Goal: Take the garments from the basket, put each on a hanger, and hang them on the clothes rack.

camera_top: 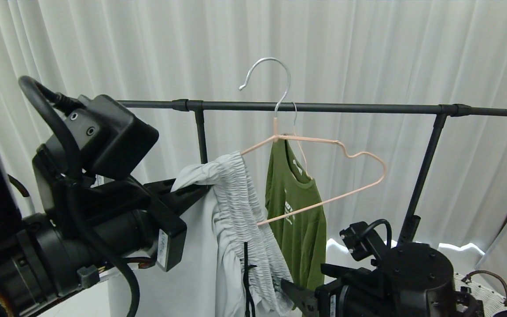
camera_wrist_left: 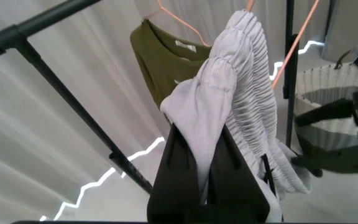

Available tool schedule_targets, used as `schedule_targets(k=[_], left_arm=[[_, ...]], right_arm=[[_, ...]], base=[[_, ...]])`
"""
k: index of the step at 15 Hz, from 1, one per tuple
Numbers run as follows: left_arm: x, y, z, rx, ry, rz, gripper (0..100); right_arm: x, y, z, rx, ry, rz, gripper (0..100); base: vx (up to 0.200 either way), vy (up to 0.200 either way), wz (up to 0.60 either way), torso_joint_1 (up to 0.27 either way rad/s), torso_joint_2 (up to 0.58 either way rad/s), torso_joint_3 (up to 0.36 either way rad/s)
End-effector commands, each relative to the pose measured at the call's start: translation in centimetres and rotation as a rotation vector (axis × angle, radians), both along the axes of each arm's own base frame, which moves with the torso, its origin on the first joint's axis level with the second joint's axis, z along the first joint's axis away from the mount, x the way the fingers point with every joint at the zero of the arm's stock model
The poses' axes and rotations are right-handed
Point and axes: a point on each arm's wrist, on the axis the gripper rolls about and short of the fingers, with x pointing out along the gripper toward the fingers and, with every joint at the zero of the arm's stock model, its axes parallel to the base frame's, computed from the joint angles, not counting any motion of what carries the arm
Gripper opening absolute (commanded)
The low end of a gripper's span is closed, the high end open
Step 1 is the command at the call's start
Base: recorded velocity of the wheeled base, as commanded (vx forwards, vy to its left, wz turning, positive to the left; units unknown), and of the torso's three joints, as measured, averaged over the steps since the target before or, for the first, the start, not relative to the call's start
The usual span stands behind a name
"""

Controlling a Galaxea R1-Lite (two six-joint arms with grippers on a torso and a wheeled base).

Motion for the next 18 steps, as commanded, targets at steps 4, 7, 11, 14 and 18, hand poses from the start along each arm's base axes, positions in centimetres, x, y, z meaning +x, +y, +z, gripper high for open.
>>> schedule_targets(k=[4,7,11,14,18], left_arm=[[0.1,-0.1,0.2,-0.006,-0.006,0.000,0],[0.2,0.0,0.1,-0.002,-0.007,0.009,0],[1.2,1.2,-1.1,0.065,0.002,0.079,0],[1.4,2.1,-2.3,0.164,-0.010,0.100,0],[0.4,2.9,-4.3,0.304,-0.020,0.067,0]], right_arm=[[0.1,0.3,-1.4,-0.048,0.021,-0.007,100],[0.2,0.0,-1.3,-0.056,0.009,-0.044,0],[2.8,-4.0,-1.4,-0.104,-0.006,-0.218,0],[5.1,-7.0,-1.0,-0.143,-0.041,-0.333,0],[6.3,-9.4,-0.1,-0.142,-0.072,-0.379,0]], base=[[0.000,0.000,0.00,0.000,0.00,0.000],[0.000,0.000,0.00,0.000,0.00,0.000],[0.000,0.000,0.00,0.000,0.00,0.000],[0.000,0.000,0.00,0.000,0.00,0.000],[0.000,0.000,0.00,0.000,0.00,0.000]])
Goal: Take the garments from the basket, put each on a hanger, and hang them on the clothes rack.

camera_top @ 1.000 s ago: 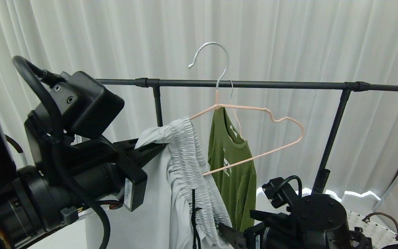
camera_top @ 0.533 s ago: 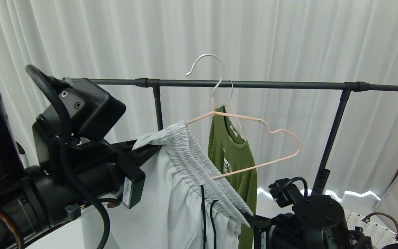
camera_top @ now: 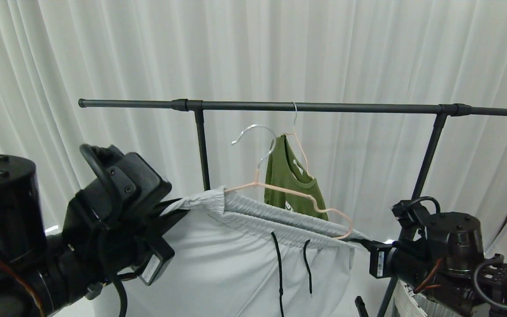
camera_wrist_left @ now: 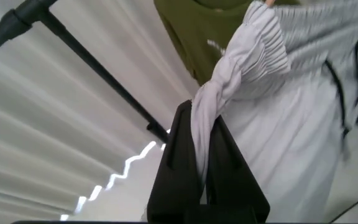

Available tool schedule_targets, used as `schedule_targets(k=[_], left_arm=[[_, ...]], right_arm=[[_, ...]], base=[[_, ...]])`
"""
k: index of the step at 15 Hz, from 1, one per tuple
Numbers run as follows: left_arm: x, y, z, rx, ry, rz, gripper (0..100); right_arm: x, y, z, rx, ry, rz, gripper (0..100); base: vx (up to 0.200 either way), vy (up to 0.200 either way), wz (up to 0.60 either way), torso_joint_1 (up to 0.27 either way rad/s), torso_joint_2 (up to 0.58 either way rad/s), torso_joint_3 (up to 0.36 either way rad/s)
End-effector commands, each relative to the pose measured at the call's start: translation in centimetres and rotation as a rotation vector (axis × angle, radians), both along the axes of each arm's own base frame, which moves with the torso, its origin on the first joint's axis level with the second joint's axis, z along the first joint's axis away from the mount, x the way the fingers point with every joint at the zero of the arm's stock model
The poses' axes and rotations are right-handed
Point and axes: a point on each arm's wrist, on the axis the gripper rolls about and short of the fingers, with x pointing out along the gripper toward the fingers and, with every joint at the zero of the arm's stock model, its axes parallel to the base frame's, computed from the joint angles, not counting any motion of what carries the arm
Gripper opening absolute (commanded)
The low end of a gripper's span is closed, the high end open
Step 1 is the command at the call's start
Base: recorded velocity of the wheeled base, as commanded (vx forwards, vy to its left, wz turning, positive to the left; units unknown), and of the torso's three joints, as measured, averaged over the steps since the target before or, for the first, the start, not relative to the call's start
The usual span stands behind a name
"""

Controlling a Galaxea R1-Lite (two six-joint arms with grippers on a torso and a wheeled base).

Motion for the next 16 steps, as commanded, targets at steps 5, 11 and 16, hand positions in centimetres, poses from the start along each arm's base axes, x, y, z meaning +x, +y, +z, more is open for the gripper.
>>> schedule_targets(k=[5,11,16], left_arm=[[-1.9,1.7,-3.6,0.159,0.044,-0.017,0],[-1.3,1.2,-4.4,0.136,0.102,0.058,0],[-2.1,0.0,-3.7,-0.011,0.069,0.010,0]], right_arm=[[-1.3,-1.2,2.5,-0.010,-0.055,0.076,0],[-8.6,-1.3,8.3,-0.085,-0.045,0.468,0],[-11.6,-0.7,9.6,-0.061,-0.081,0.625,100]], base=[[0.000,0.000,0.00,0.000,0.00,0.000],[0.000,0.000,0.00,0.000,0.00,0.000],[0.000,0.000,0.00,0.000,0.00,0.000]])
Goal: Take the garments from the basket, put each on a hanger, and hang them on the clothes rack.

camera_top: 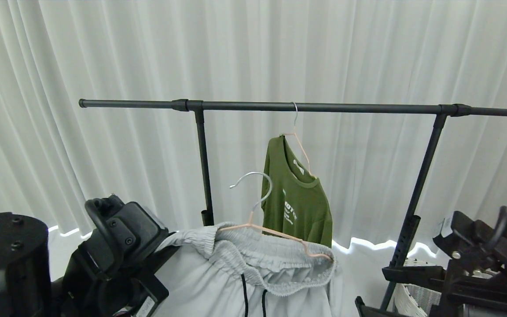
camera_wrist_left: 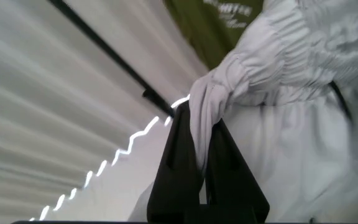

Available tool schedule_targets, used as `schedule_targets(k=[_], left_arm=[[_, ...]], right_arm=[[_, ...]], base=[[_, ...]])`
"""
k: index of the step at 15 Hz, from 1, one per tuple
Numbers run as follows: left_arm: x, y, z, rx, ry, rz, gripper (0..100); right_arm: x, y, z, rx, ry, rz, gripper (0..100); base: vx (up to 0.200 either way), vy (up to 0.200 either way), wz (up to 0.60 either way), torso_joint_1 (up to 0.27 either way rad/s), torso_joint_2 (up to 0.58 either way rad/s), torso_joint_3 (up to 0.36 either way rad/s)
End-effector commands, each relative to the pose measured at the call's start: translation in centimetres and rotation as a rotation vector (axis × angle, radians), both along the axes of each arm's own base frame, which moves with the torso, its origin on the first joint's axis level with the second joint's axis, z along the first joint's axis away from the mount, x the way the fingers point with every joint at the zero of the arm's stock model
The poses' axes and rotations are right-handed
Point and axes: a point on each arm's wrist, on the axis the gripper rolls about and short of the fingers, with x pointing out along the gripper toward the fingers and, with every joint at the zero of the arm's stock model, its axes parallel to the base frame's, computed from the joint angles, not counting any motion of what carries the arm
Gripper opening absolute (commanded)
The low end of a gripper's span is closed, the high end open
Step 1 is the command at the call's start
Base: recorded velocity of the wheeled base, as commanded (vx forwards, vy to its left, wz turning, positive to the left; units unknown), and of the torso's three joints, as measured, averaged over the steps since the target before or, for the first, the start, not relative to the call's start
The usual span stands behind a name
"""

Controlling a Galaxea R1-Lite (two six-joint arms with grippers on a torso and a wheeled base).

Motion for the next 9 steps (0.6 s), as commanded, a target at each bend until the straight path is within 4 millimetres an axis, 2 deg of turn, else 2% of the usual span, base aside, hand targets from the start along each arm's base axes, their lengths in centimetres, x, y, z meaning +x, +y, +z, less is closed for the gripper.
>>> schedule_targets(k=[1,3,6,9], left_arm=[[-0.5,-0.5,-0.1,-0.011,-0.005,-0.042,0],[-1.1,-0.7,-0.2,-0.024,-0.013,-0.076,0],[-1.7,-0.5,-0.5,-0.056,-0.022,-0.143,0],[-2.5,0.1,-0.5,-0.079,-0.024,-0.206,0]], right_arm=[[-0.8,-0.3,1.0,0.047,-0.031,0.032,100],[-0.5,-0.1,1.3,0.032,-0.059,0.057,100],[0.6,0.2,1.4,-0.013,-0.102,0.182,100],[2.0,2.3,2.3,-0.054,-0.080,0.319,100]], base=[[0.000,0.000,0.00,0.000,0.00,0.000],[0.000,0.000,0.00,0.000,0.00,0.000],[0.000,0.000,0.00,0.000,0.00,0.000],[0.000,0.000,0.00,0.000,0.00,0.000]])
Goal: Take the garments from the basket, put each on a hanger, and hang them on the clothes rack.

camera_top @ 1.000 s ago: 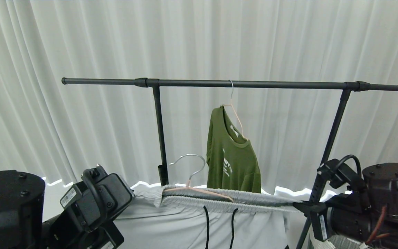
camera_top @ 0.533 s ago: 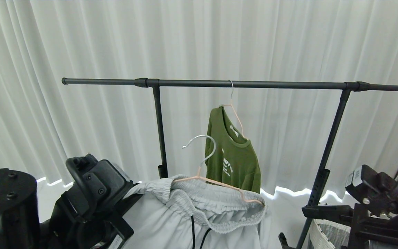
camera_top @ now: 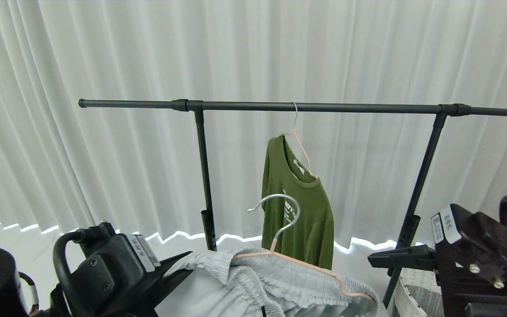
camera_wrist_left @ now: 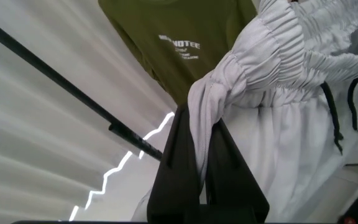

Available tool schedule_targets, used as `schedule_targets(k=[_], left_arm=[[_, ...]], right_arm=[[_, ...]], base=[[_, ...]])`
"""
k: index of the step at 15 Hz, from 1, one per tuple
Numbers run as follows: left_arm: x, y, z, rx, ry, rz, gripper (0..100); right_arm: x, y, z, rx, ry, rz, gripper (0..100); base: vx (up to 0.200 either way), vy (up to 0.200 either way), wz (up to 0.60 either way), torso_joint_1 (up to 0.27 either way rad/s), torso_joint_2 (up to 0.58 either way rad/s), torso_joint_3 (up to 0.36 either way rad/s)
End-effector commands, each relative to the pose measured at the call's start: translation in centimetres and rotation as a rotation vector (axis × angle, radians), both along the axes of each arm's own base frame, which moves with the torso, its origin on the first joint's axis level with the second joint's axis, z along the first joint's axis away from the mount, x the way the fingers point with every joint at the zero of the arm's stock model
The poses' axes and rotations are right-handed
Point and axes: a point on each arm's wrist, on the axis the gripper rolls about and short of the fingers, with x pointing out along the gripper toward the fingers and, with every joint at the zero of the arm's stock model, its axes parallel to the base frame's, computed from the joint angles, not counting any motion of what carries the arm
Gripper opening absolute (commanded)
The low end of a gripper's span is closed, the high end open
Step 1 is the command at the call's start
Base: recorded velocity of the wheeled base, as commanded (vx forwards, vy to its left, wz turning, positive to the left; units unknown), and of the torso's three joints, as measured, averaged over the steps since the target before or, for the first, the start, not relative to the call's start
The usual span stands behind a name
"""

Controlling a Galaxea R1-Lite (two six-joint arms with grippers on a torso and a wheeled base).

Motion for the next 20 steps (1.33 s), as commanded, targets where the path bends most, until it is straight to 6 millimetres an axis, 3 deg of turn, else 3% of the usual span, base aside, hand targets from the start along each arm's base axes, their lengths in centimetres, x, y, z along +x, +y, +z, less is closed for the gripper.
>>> schedule_targets(k=[1,6,10,15,16,20], left_arm=[[-0.5,0.5,0.2,-0.019,-0.016,-0.008,0],[-0.6,0.5,0.7,-0.044,-0.024,-0.045,0],[-0.5,0.4,1.2,-0.069,-0.044,-0.059,0],[-0.5,0.3,1.3,-0.070,-0.045,-0.059,0],[-0.5,0.3,1.3,-0.070,-0.045,-0.059,0],[-0.5,0.3,1.3,-0.069,-0.044,-0.059,0]], right_arm=[[1.8,2.4,0.1,-0.030,0.014,0.051,100],[2.7,5.5,-1.3,-0.078,0.065,0.159,100],[3.6,6.2,-2.9,-0.121,0.106,0.146,100],[3.9,6.1,-3.0,-0.124,0.112,0.133,100],[4.0,6.0,-3.0,-0.122,0.110,0.126,0],[4.4,5.5,-3.0,-0.124,0.104,0.096,0]], base=[[0.000,0.000,0.00,0.000,0.00,0.000],[0.000,0.000,0.00,0.000,0.00,0.000],[0.000,0.000,0.00,0.000,0.00,0.000],[0.000,0.000,0.00,0.000,0.00,0.000],[0.000,0.000,0.00,0.000,0.00,0.000],[0.000,0.000,0.00,0.000,0.00,0.000]])
